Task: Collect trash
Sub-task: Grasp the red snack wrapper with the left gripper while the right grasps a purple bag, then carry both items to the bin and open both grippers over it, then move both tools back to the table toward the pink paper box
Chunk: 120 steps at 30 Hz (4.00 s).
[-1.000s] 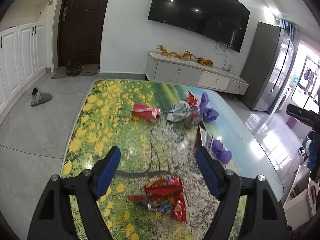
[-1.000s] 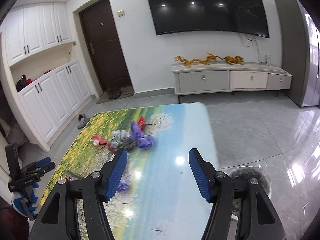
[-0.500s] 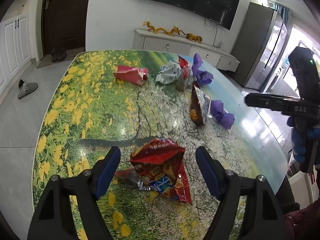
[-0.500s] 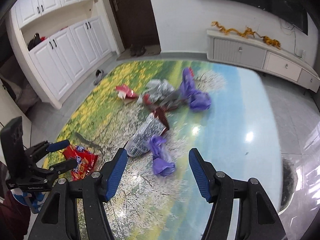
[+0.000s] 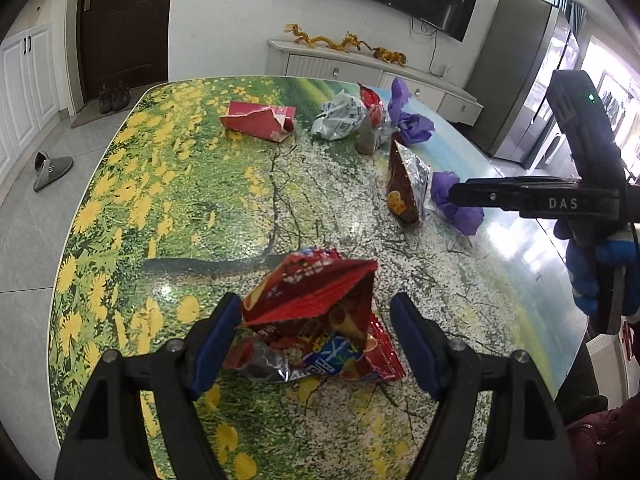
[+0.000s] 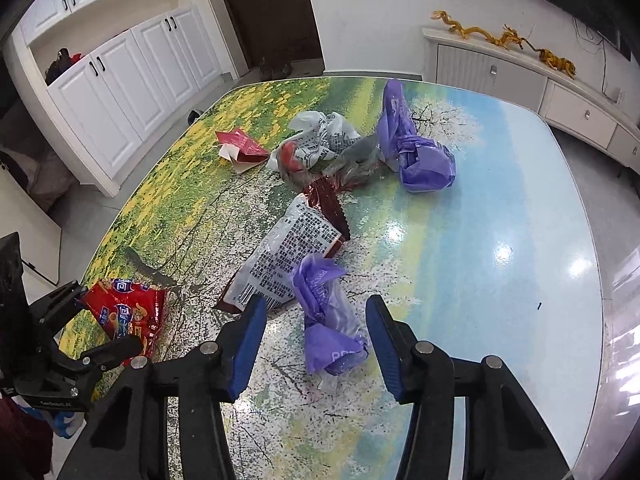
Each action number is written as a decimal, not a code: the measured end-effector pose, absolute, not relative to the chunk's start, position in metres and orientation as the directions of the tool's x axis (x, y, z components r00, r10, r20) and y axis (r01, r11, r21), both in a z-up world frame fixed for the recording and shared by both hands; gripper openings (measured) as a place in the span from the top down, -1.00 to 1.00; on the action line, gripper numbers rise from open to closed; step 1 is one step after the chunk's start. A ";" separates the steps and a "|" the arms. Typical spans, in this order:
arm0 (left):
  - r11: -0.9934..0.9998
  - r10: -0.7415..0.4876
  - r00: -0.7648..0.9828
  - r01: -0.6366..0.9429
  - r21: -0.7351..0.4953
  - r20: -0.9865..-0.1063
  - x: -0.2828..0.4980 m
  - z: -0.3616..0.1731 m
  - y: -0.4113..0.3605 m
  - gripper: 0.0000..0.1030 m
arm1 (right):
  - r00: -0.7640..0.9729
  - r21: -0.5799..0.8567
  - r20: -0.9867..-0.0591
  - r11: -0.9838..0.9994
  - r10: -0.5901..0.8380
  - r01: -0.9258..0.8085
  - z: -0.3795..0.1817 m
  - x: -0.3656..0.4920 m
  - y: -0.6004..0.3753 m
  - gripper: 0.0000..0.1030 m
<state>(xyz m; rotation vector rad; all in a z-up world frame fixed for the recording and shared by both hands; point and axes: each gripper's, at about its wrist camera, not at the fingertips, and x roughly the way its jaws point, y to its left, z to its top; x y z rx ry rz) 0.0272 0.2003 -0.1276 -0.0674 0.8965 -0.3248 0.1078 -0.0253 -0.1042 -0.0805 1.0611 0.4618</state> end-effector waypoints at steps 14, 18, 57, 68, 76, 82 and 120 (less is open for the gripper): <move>0.963 -0.270 0.616 0.178 -0.203 -0.740 0.039 -0.120 0.207 0.40 | 0.359 0.156 -0.866 0.871 0.347 -0.465 -0.113 0.102 -0.022 0.41; 0.964 -0.265 0.635 0.155 -0.216 -0.726 0.040 -0.114 0.208 0.46 | 0.391 0.160 -0.844 0.869 0.366 -0.468 -0.103 0.100 -0.026 0.44; 0.868 -0.464 0.627 0.465 -0.177 -0.626 0.136 -0.006 -0.042 0.56 | 0.760 0.340 -0.603 0.940 0.242 -0.029 -0.025 0.076 -0.303 0.44; 0.749 -0.537 0.438 0.641 -0.169 -0.721 0.166 -0.046 -0.198 0.55 | 0.680 0.379 -0.719 0.900 0.139 0.217 -0.097 0.085 -0.382 0.41; 0.700 -0.529 0.317 0.687 -0.194 -0.787 0.182 -0.095 -0.282 0.50 | 0.596 0.377 -0.795 0.860 0.110 0.344 -0.154 0.092 -0.428 0.39; 0.705 -0.524 0.257 0.665 -0.245 -0.812 0.201 -0.119 -0.313 0.20 | 0.548 0.355 -0.832 0.847 0.092 0.396 -0.182 0.098 -0.448 0.21; 0.755 -0.603 0.456 0.592 -0.283 -0.655 0.165 -0.020 -0.186 -0.19 | 0.716 0.323 -0.698 0.880 -0.026 0.347 -0.041 0.059 -0.397 -0.10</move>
